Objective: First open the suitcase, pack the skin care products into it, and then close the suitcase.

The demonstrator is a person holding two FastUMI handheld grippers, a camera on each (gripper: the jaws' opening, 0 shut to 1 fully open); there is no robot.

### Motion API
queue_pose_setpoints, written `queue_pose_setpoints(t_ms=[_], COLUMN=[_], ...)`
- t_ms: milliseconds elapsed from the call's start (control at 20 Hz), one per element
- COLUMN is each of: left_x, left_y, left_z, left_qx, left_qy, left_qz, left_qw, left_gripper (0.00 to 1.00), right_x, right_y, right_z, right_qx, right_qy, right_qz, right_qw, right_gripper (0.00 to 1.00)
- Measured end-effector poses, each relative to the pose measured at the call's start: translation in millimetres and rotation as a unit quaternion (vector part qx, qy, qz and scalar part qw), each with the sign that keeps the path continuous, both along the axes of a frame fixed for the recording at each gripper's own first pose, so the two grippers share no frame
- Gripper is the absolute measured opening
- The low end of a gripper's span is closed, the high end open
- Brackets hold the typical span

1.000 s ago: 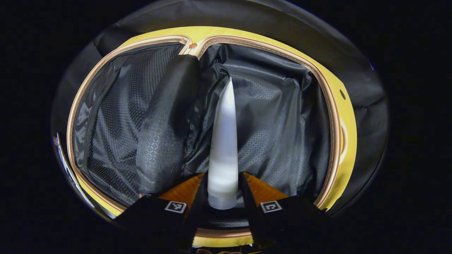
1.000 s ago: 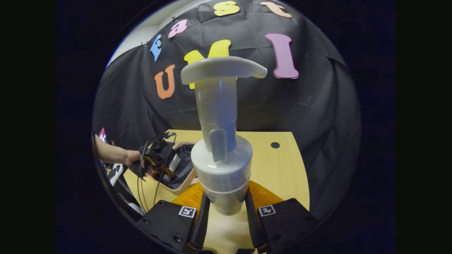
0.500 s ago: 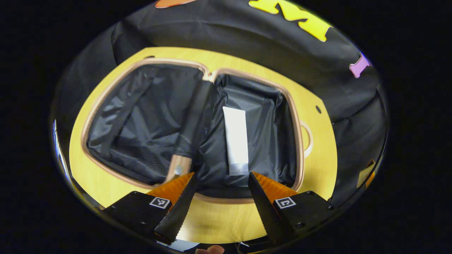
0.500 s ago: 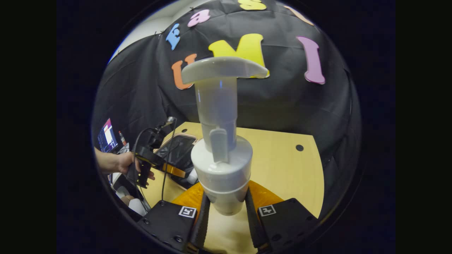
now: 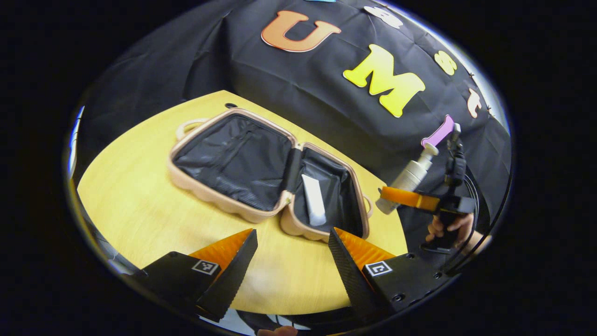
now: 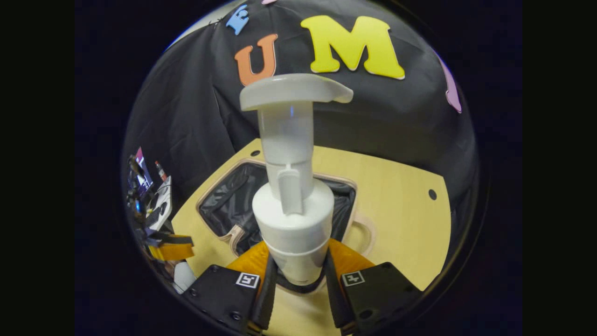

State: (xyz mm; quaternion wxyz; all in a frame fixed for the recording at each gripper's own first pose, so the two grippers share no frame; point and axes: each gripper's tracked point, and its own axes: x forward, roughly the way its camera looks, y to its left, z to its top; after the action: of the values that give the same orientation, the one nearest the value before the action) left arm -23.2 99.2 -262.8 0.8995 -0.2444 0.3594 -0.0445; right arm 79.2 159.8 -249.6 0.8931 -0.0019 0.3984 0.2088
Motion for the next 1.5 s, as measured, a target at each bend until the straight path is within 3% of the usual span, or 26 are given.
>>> queue_pose_setpoints(t_ms=[150, 350, 800, 950, 1050, 1350, 1500], left_x=[-18, -28, -29, -26, -26, -20, -7], left_y=[22, 39, 75, 79, 81, 87, 115], left_z=[-5, -13, -16, -13, -12, -4, -4], left_qx=[0.006, -0.015, 0.007, 0.011, 0.016, 0.036, 0.054], left_qy=[0.005, 0.011, 0.011, 0.008, 0.008, 0.004, 0.007], left_qz=[0.029, 0.064, 0.067, 0.066, 0.063, 0.073, 0.092], left_qw=[1.0, 0.998, 0.998, 0.998, 0.998, 0.997, 0.994], left_gripper=[0.98, 0.98, 0.98, 0.98, 0.98, 0.98, 0.98], right_x=[9, 11, 6, 3, 3, 2, -6], right_y=[6, 10, 15, 12, 10, 15, 12], right_z=[-41, -93, -134, -145, -148, -145, -123], right_qx=[-0.005, 0.006, -0.036, -0.068, -0.079, -0.08, -0.096], right_qy=[0.053, 0.144, 0.223, 0.232, 0.232, 0.233, 0.21], right_qz=[-0.034, -0.095, -0.183, -0.186, -0.189, -0.182, -0.157], right_qw=[0.998, 0.985, 0.957, 0.952, 0.951, 0.952, 0.96], right_gripper=[0.47, 0.47, 0.47, 0.43, 0.47, 0.5, 0.64])
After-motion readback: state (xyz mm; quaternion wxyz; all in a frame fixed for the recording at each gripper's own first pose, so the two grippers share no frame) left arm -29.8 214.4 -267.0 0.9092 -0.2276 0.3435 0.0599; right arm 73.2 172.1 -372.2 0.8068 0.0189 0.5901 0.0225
